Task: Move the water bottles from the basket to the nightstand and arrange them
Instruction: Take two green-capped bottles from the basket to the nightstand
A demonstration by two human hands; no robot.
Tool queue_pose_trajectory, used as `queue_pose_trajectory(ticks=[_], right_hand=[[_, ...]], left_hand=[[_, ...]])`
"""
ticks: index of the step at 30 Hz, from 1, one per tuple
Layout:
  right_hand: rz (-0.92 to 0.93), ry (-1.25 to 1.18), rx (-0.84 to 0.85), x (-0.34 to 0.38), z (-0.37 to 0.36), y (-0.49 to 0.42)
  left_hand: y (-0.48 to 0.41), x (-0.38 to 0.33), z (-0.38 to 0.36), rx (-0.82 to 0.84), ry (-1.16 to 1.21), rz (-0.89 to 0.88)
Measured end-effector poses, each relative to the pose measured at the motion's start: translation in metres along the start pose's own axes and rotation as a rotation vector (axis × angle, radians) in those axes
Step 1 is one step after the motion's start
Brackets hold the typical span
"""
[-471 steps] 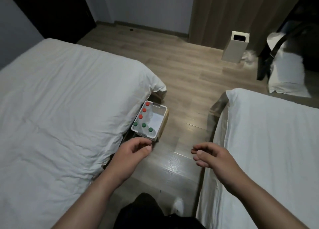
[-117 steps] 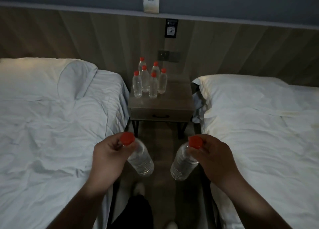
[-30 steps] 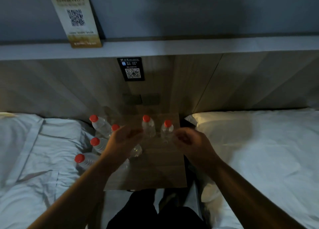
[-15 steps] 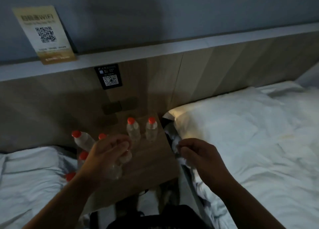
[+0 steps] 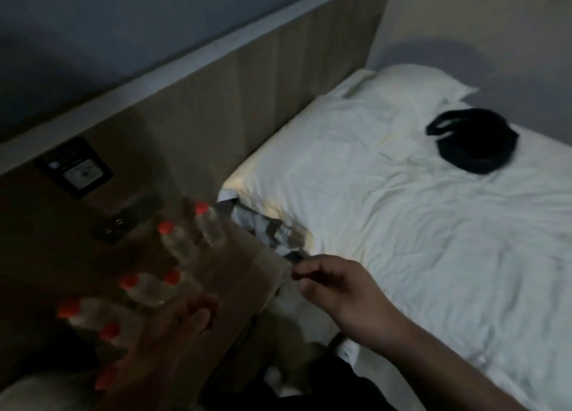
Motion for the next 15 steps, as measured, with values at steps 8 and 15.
queue_pose_trajectory(ticks=[8,15], right_hand=[[-0.113,-0.011,-0.451,-0.010,0.090,0.130],[-0.170,-0.049,-0.721,-0.026,0.143,0.244]], left_hand=[[-0.002,-0.020,-0.123,0.396,-0.180,-0.063],[0.036,0.014,-0.237,0.590,-0.359,-0.072]])
Point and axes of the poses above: each hand's wrist, its own y-axis away from the middle knuckle, its own z-axis out of the back of the hand, x = y × z, the point moved 2 cm from there along -y, towards the middle knuckle, and after that the axes turned 14 degrees about z, right-handed, at the moved point
